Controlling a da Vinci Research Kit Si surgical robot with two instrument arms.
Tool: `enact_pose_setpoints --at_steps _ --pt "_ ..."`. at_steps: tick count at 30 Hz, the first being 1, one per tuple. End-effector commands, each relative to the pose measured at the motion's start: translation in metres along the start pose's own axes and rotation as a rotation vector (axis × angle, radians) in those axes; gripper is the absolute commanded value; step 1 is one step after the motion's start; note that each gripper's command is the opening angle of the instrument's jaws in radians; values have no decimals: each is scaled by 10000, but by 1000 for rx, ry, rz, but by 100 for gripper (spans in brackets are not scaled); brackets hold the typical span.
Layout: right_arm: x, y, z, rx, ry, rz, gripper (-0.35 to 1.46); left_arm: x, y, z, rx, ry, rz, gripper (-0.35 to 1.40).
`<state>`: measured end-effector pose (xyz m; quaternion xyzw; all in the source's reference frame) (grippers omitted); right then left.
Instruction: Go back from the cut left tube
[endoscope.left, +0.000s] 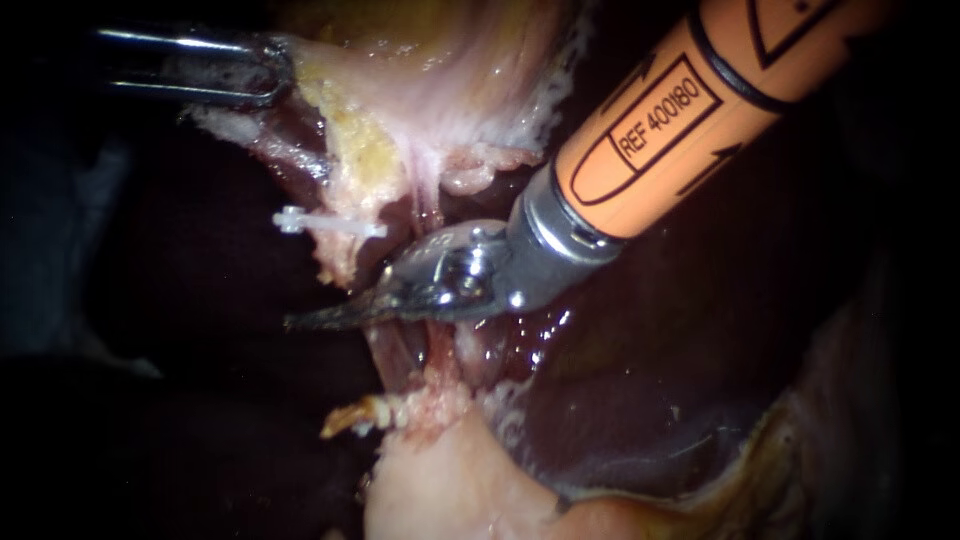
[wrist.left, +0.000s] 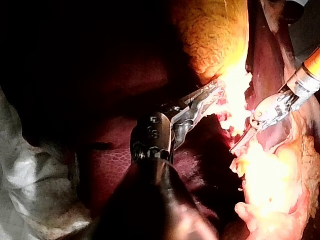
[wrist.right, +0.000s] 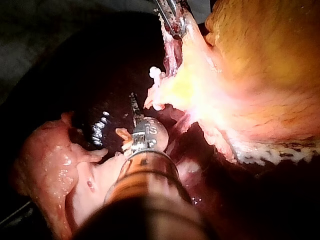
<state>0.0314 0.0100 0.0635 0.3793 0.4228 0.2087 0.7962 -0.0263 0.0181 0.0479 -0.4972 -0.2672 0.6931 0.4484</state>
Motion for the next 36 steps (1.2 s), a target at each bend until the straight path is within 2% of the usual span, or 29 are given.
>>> enact_pose_setpoints --at_steps 1,3,4,5,8,10,13,19,23,26,27,28,29,32,36 --pt "0 0 1 -3 1 8 -35 0 0 0 0 0 0 -35" --pt "0 0 1 -1 3 7 -35 0 0 0 0 0 0 -35" --pt "-1 0 1 -1 3 7 -18 0 0 0 0 0 0 -35" --pt "-1 0 1 0 6 7 15 0 0 0 0 0 0 -35" --pt "-1 0 2 9 24 6 96 0 0 0 0 0 0 -35" --pt "-1 0 3 13 54 5 116 0 -1 0 -1 0 0 -35" --pt "-1 0 3 20 80 5 124 0 -1 -1 -1 0 0 -35" --pt "-1 -2 1 18 81 11 131 0 -1 -1 -1 0 0 -35" --pt "-8 -9 -10 17 79 -104 131 0 -2 -3 -2 -1 0 -35" --pt "-18 -20 -31 -77 101 -208 134 0 -4 -4 -3 -1 0 -35" --pt "-22 -23 -39 -123 110 -238 141 0 -4 -4 -3 -1 1 -35" --pt "-27 -28 -52 -214 120 -291 143 0 -5 -4 -3 -2 1 -35" --pt "-30 -30 -58 -240 124 -305 145 0 -5 -4 -3 -2 1 -35" --pt "-43 -36 -88 -305 101 -381 145 0 -6 -5 -3 -2 1 -35" --pt "-60 -37 -130 -375 30 -436 145 0 -6 -5 -3 -2 1 -35"
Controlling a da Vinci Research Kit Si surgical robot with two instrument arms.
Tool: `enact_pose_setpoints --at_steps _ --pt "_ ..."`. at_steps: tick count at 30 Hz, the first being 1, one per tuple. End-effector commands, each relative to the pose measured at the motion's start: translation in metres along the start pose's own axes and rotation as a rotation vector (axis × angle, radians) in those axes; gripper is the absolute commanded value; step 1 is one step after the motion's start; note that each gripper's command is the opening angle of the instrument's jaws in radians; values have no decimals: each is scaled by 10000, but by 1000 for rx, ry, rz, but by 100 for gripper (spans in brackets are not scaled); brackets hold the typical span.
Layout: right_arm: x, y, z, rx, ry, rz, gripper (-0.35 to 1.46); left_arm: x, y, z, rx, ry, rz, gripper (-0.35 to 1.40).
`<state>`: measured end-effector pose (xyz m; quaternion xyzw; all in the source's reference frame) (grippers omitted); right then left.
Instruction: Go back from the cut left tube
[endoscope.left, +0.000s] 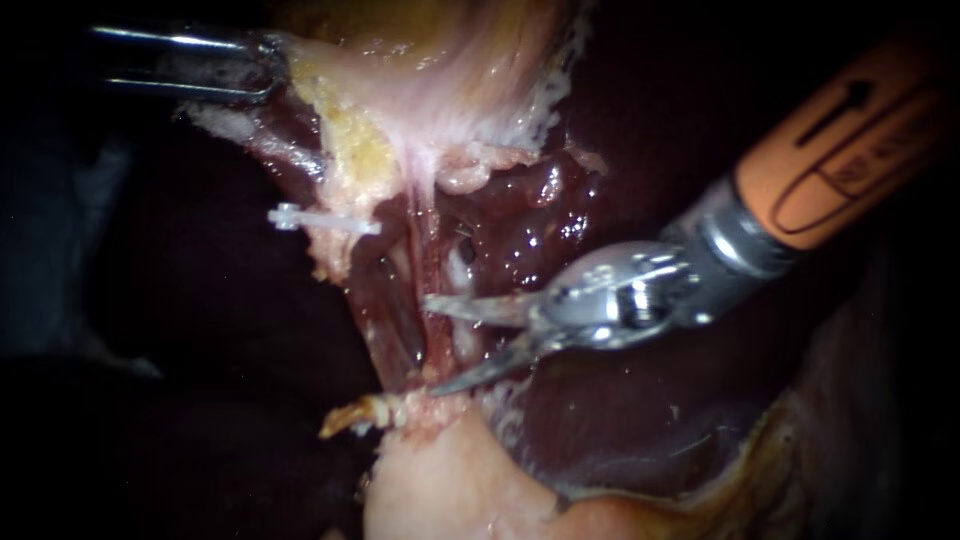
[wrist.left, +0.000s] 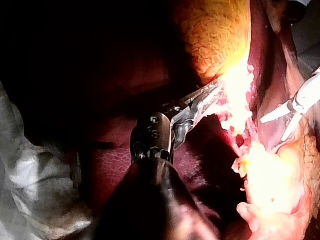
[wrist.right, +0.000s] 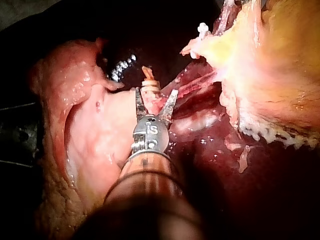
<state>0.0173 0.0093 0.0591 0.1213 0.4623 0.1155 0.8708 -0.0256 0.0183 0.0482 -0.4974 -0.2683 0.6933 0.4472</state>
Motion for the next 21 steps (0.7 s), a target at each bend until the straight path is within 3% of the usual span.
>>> enact_pose_setpoints --at_steps 1,4,10,14,21 --pt "-4 3 -8 -4 -19 -15 145 0 0 0 0 0 0 -35" --pt "-14 11 -36 -30 -58 -44 145 0 0 0 0 0 0 -35" --pt "-25 20 -74 -55 -81 -44 145 0 -1 0 0 0 0 -35" --pt "-27 22 -84 -19 -75 -42 145 0 -2 0 -1 0 0 -35" --pt "-27 23 -87 -19 -75 -47 145 0 -3 1 0 0 0 -35"
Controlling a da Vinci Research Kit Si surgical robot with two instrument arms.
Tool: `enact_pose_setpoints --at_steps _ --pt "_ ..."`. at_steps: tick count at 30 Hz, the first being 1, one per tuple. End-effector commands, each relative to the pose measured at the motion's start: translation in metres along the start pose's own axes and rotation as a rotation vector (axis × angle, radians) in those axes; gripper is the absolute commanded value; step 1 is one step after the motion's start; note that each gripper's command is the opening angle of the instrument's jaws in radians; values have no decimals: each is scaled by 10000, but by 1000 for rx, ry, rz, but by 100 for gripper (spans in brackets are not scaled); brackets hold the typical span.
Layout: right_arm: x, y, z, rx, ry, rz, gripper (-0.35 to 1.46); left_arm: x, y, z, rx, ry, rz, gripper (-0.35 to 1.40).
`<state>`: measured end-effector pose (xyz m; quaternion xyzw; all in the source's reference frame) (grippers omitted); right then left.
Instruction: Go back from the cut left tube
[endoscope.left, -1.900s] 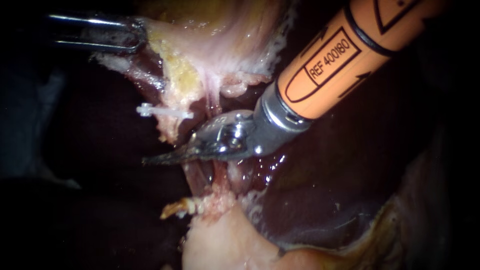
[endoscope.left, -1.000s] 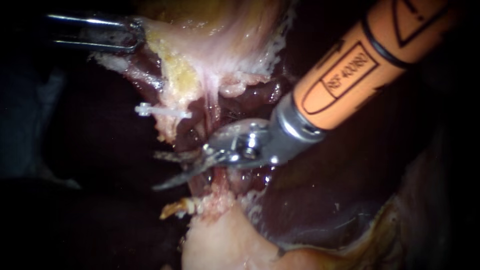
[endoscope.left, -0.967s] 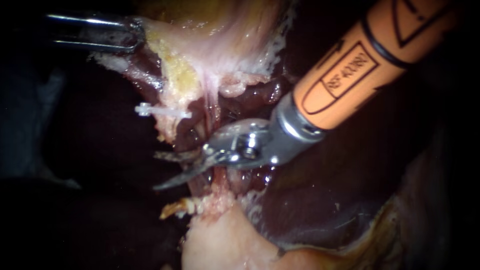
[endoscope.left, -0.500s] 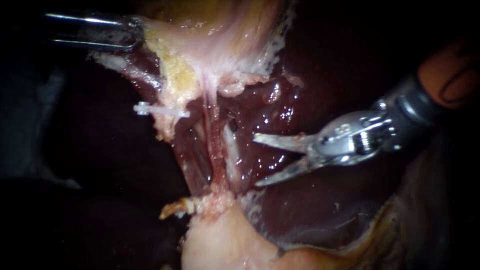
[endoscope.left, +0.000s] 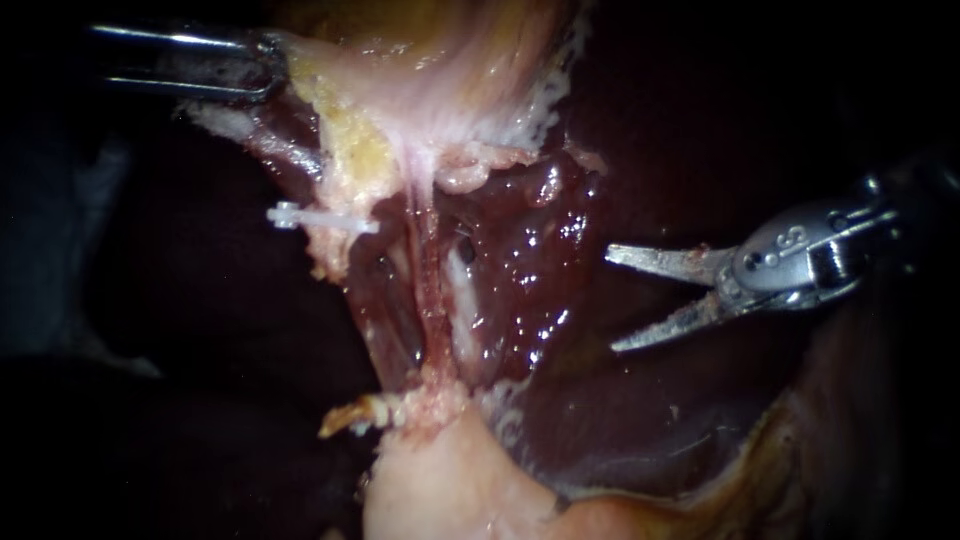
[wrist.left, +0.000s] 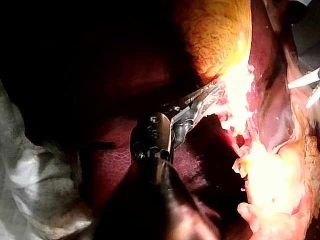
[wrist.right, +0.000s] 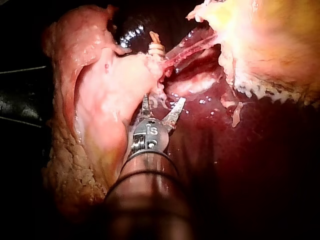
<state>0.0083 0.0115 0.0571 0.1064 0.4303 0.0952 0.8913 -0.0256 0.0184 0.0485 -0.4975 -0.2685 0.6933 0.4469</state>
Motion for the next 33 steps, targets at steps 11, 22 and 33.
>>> enact_pose_setpoints --at_steps 11,22,33 --pt "-1 0 0 1 1 -1 145 -20 -10 28 15 8 13 -35" --pt "-2 0 -1 2 1 -2 145 -40 -12 55 10 -13 27 -35" --pt "-2 -1 -2 16 7 -2 145 -39 -12 55 6 -15 26 -35"
